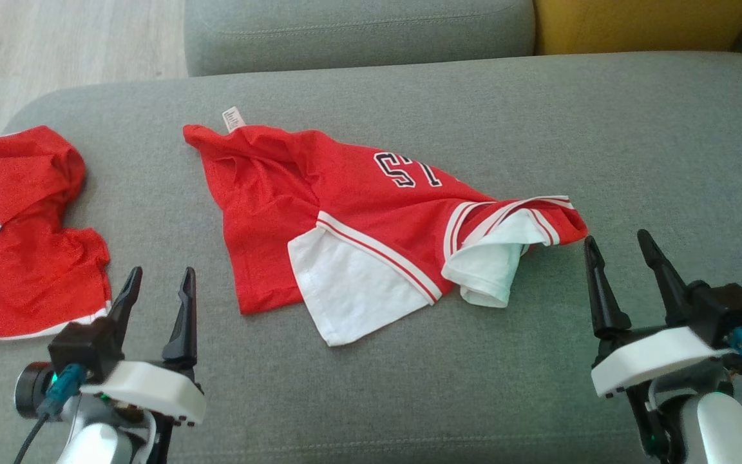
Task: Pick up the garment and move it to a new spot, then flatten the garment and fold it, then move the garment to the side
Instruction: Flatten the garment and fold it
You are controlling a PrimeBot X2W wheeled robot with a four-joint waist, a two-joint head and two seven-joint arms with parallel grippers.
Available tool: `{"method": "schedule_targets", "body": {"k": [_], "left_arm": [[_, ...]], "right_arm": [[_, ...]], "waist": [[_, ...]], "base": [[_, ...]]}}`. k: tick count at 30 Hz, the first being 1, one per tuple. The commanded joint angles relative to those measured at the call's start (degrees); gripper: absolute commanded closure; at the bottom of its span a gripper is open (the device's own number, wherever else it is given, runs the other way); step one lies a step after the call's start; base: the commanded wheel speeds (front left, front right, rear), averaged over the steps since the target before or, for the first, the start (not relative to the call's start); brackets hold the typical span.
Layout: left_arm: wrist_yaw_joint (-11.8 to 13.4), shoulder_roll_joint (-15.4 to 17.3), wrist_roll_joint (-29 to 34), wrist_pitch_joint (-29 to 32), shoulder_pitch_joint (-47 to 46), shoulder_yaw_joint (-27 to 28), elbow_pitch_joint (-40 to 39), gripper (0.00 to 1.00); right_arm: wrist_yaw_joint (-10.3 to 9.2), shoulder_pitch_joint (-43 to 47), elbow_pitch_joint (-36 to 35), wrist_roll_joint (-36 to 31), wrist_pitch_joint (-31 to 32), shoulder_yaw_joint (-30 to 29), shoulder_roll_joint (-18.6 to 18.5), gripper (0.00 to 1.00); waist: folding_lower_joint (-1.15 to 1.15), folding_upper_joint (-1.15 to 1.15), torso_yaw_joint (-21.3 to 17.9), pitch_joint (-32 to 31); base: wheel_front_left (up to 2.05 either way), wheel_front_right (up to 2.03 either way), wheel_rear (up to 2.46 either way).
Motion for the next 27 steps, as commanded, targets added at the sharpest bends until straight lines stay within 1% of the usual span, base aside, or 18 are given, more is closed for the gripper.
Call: {"method": "schedule_targets", "body": {"k": [1, 4, 6, 7, 11, 15, 18, 19, 20, 27], "left_arm": [[0.2, 1.5, -0.3, -0.4, -2.6, 1.9, -1.6, 0.00], [0.1, 1.6, -0.3, -0.5, -3.2, 1.7, -1.5, 0.00], [0.0, 1.6, -0.2, -0.5, -3.8, 1.6, -1.5, 0.00], [-0.1, 1.5, -0.1, -0.6, -4.4, 1.4, -1.5, 0.00], [-0.5, 1.2, 0.2, -0.8, -6.2, 0.8, -1.6, 0.00], [-0.9, 0.6, 0.5, -1.3, -8.1, 0.1, -1.4, 0.00], [-1.4, -0.1, 0.7, -1.8, -9.5, -0.4, -0.9, 0.00], [-1.5, -0.3, 0.7, -1.9, -10.0, -0.5, -0.9, 0.00], [-1.5, -0.3, 0.7, -1.9, -10.0, -0.5, -0.9, 0.00], [-2.3, -1.7, 0.9, -2.8, -12.2, -0.6, 0.3, 0.00]], "right_arm": [[-0.04, -1.3, -2.3, -0.2, 0.0, 1.0, -0.2, 0.00], [-0.04, -1.6, -2.1, -0.3, 0.1, 1.7, -0.2, 0.00], [-0.04, -2.1, -1.7, -0.6, 0.4, 3.3, -0.2, 0.00], [-0.04, -2.8, -0.8, -1.0, 0.9, 6.2, -0.2, 0.00], [-0.04, -5.3, 3.2, -1.8, 2.1, 14.8, -0.3, 0.00], [-0.04, -8.2, 9.4, -0.7, 2.3, 23.3, -0.8, 0.00], [-0.04, -10.4, 14.7, 0.4, 2.0, 28.0, -1.3, 0.00], [-0.04, -11.1, 16.3, 0.7, 1.7, 29.2, -1.4, 0.00], [-0.04, -11.1, 16.3, 0.7, 1.7, 29.2, -1.4, 0.00], [-0.04, -16.7, 26.9, 0.8, -0.2, 34.0, -1.7, 0.00]], "waist": [[0.00, 0.00, 0.2, 0.1], [0.00, 0.00, 0.6, 0.4], [0.00, 0.00, 1.0, 0.9], [0.00, 0.00, 1.4, 1.5], [0.00, 0.00, 3.0, 3.2], [0.00, 0.00, 5.5, 4.9], [0.00, 0.00, 7.8, 6.0], [0.00, 0.00, 8.4, 6.5], [0.00, 0.00, 8.4, 6.5], [0.00, 0.00, 11.6, 8.9]], "base": [[0.00, 0.00, 0.00], [0.00, 0.00, 0.00], [0.00, 0.00, 0.00], [0.00, 0.00, 0.00], [0.00, 0.00, 0.00], [0.00, 0.00, 0.00], [0.00, 0.00, 0.00], [0.00, 0.00, 0.00], [0.00, 0.00, 0.00], [0.00, 0.00, 0.00]]}}
